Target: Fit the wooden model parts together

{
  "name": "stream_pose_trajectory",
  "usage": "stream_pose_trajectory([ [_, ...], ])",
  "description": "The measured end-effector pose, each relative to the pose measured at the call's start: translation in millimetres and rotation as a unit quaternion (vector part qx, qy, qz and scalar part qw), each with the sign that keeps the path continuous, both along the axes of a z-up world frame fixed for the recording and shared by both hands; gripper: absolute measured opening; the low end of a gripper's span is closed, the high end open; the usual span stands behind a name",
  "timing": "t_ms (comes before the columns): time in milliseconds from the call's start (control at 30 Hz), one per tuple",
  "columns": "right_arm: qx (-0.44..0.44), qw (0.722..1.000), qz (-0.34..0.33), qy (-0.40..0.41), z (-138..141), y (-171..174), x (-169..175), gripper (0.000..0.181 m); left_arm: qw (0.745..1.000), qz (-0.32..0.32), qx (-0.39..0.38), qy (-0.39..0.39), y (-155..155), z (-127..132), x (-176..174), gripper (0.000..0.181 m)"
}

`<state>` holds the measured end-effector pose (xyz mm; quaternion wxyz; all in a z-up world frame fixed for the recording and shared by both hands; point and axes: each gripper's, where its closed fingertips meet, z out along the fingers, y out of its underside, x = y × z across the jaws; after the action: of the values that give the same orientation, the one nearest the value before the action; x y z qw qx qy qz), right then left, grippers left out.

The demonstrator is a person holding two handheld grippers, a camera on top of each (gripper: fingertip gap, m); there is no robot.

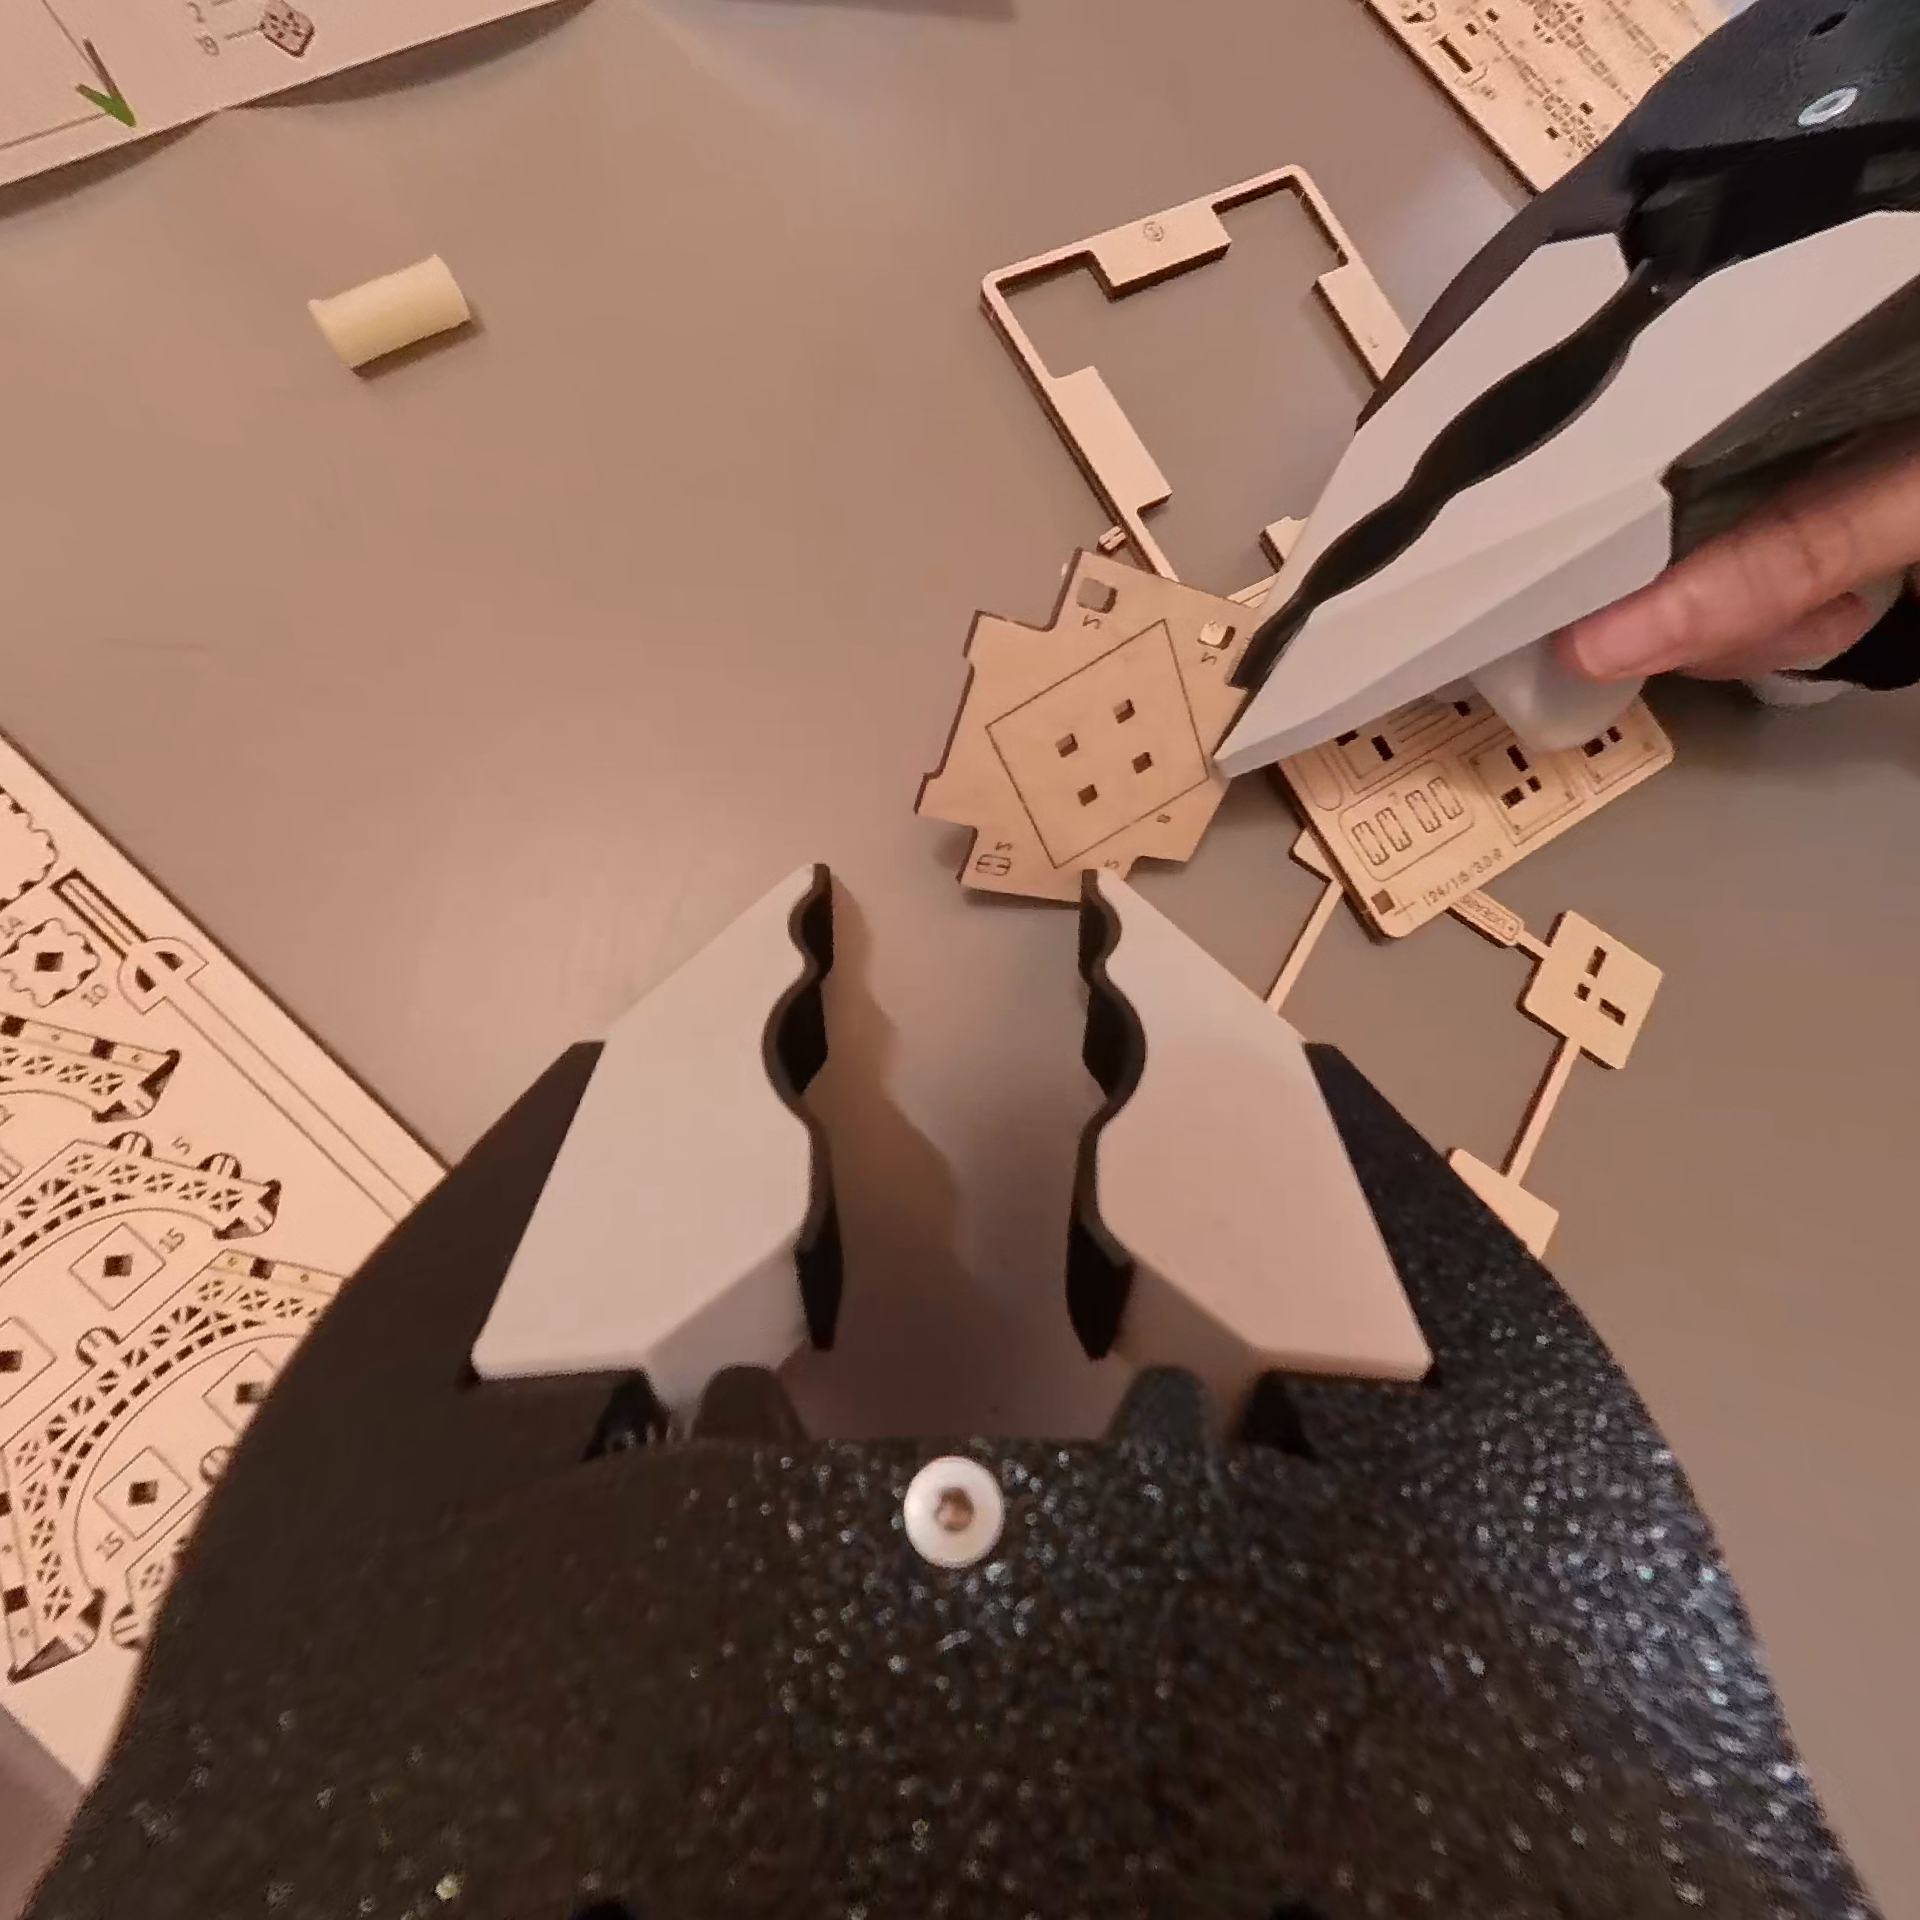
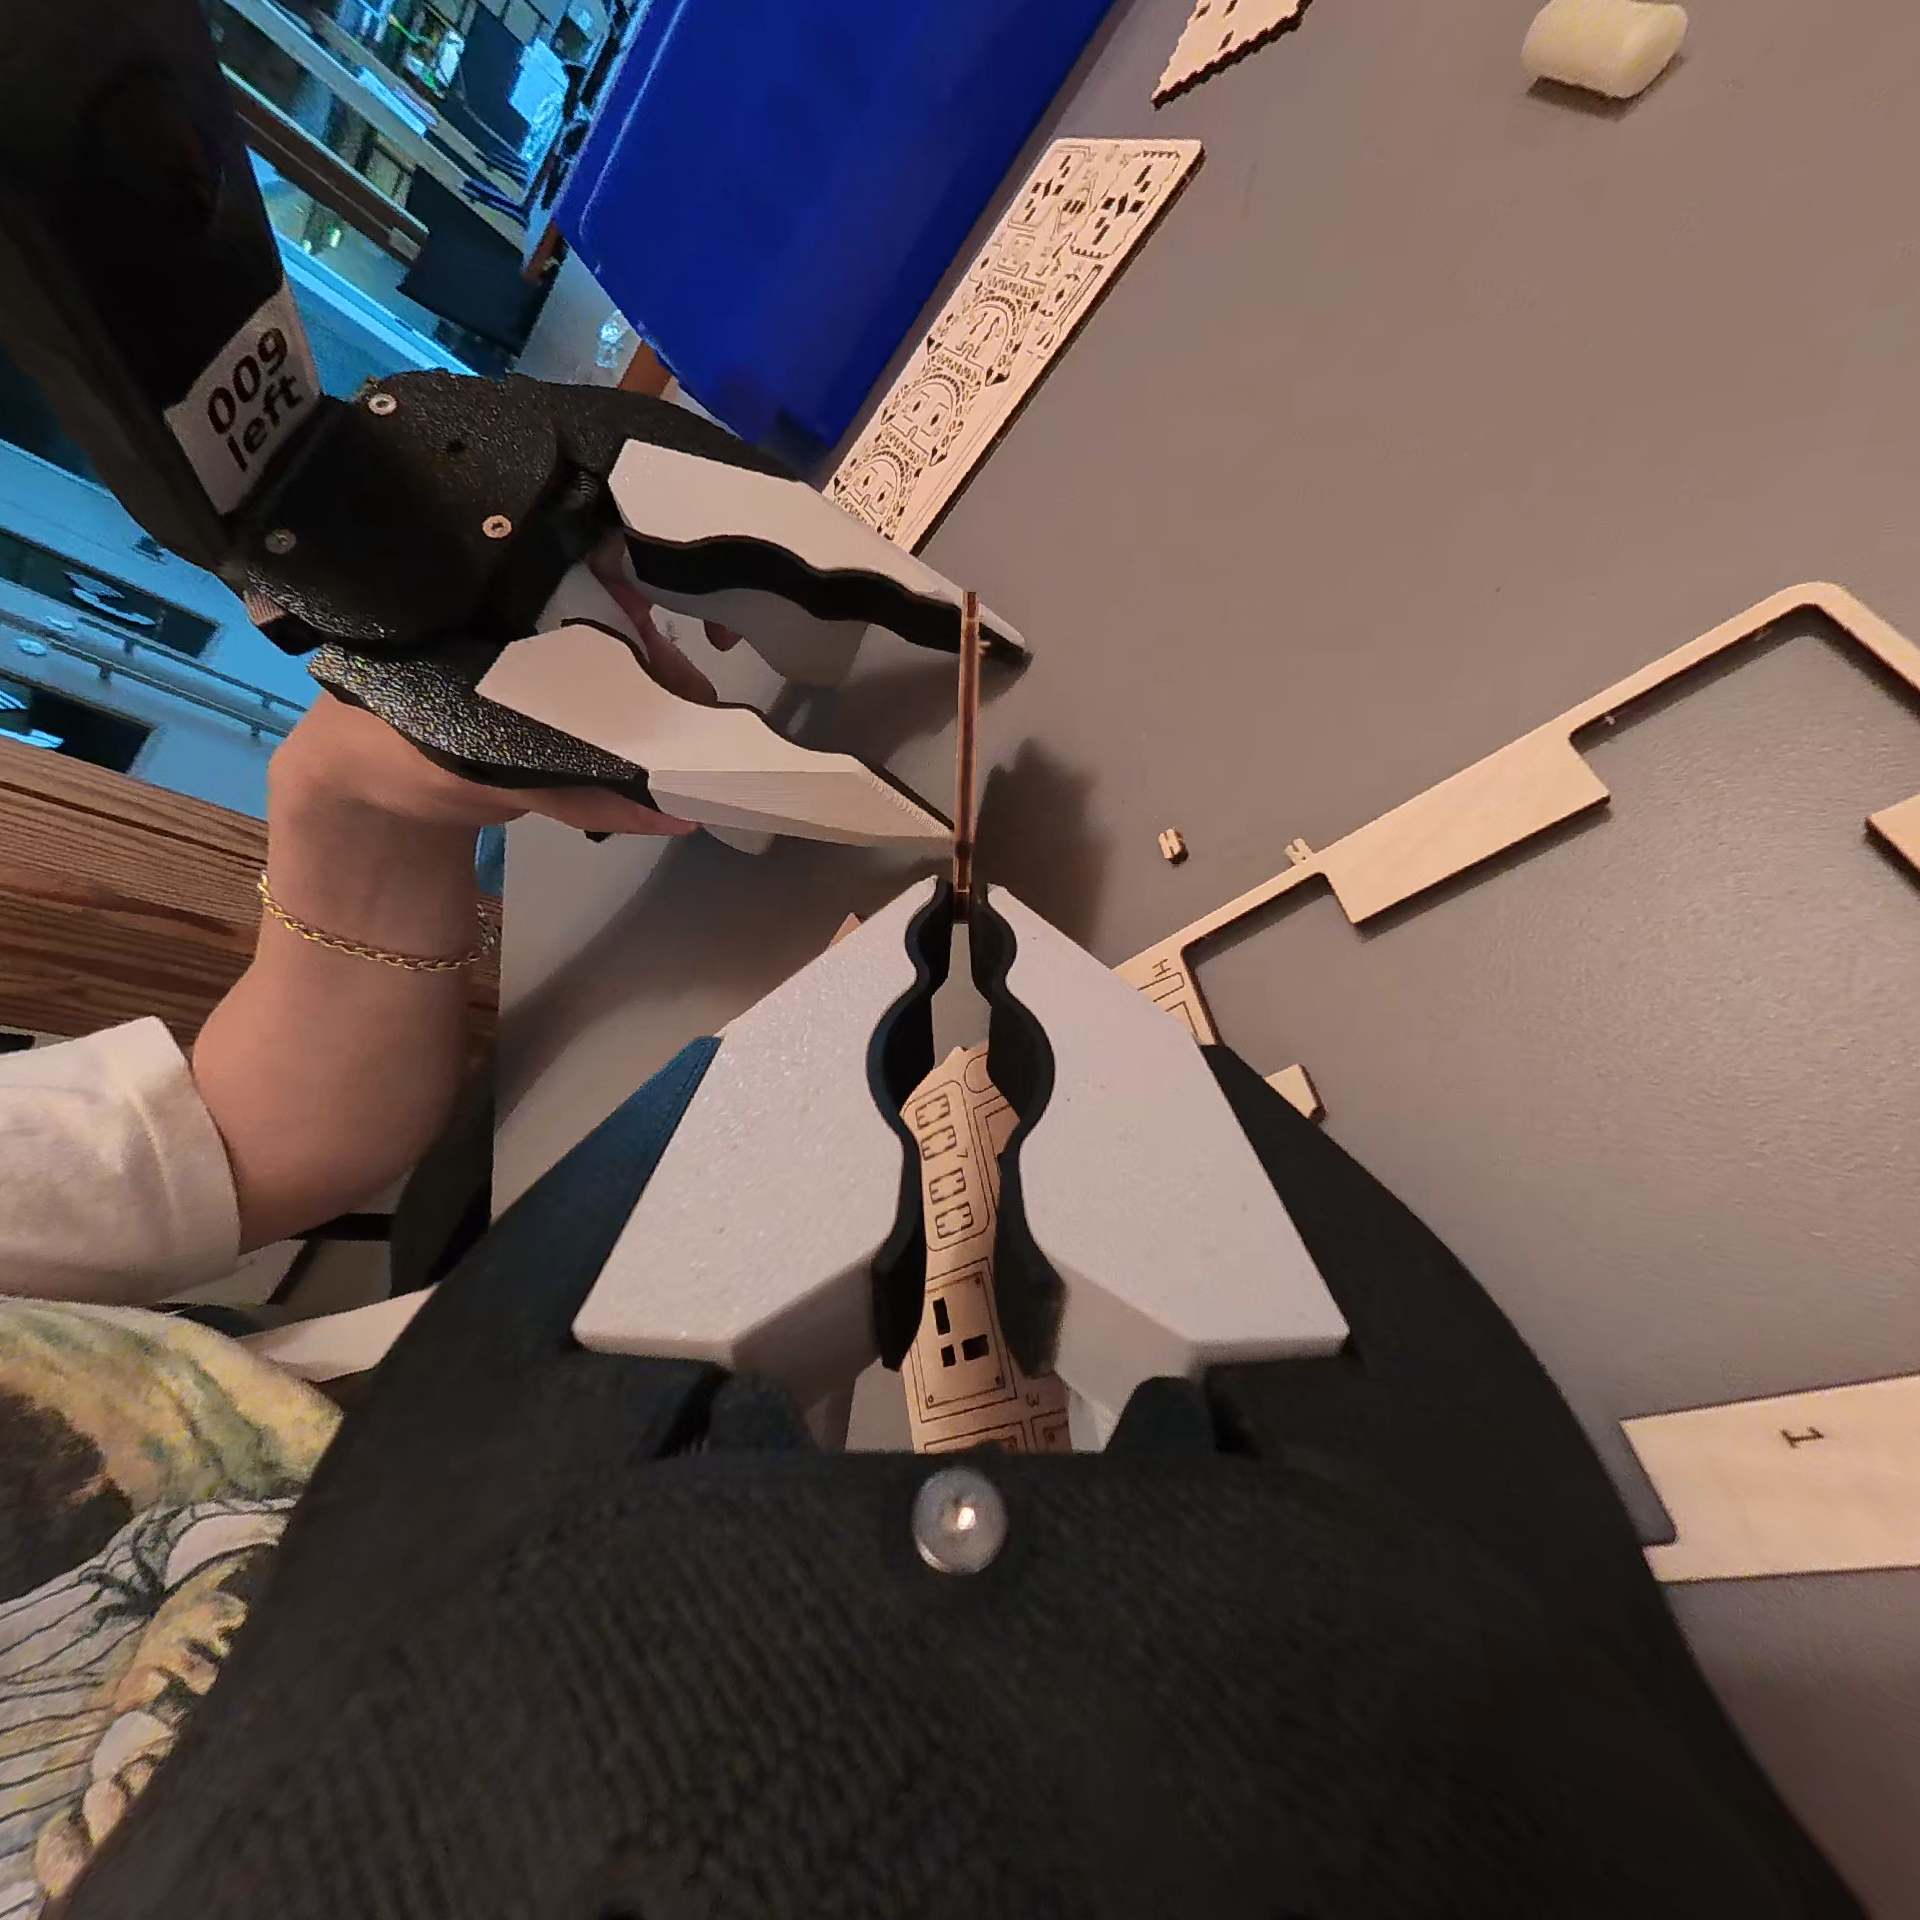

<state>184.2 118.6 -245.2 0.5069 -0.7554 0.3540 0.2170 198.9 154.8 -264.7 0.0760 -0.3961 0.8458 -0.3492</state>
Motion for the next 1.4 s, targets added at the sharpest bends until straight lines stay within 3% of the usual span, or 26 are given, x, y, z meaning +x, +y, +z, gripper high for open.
stream_pose_trajectory([
  [367,-0.013,1.000,-0.011,-0.012,-1.5,1.1,1.9,0.002,0.998,0.023,0.041,-0.044,3.1,-0.3,2.5,0.048],
  [567,-0.017,0.999,-0.024,-0.028,-1.4,1.0,2.4,0.001,0.998,0.068,-0.004,0.005,1.9,0.4,3.3,0.060],
  [667,-0.020,0.999,-0.025,-0.034,-1.2,0.8,1.9,0.001,0.997,0.010,0.072,-0.038,2.3,-4.4,0.8,0.057],
  [733,-0.017,0.999,-0.024,-0.033,-0.6,0.7,1.6,0.001,0.991,-0.053,0.094,-0.077,-1.4,0.2,-1.3,0.038],
  [800,-0.008,0.999,-0.014,-0.028,1.0,0.8,-1.4,0.001,0.987,-0.094,0.097,-0.090,-0.4,2.8,-2.3,0.031],
  [1000,0.035,0.998,0.039,-0.029,13.3,-2.8,-14.6,0.001,0.986,-0.138,-0.093,0.020,-7.6,23.3,-19.7,0.009],
  [1100,0.027,0.995,0.086,-0.038,14.5,-4.1,-27.3,0.001,0.975,-0.144,-0.166,0.040,-6.3,37.1,-25.2,0.019],
  [1233,0.013,0.986,0.154,-0.059,17.2,-1.6,-41.4,0.001,0.967,-0.167,-0.188,0.031,-8.6,45.6,-34.6,0.025],
  [1333,-0.016,0.982,0.169,-0.080,16.1,1.7,-39.4,0.001,0.968,-0.175,-0.178,0.025,-9.4,44.3,-37.6,0.004],
  [1400,-0.041,0.981,0.161,-0.102,13.6,2.2,-31.0,0.001,0.971,-0.151,-0.183,0.034,-6.8,41.2,-33.6,0.003],
])
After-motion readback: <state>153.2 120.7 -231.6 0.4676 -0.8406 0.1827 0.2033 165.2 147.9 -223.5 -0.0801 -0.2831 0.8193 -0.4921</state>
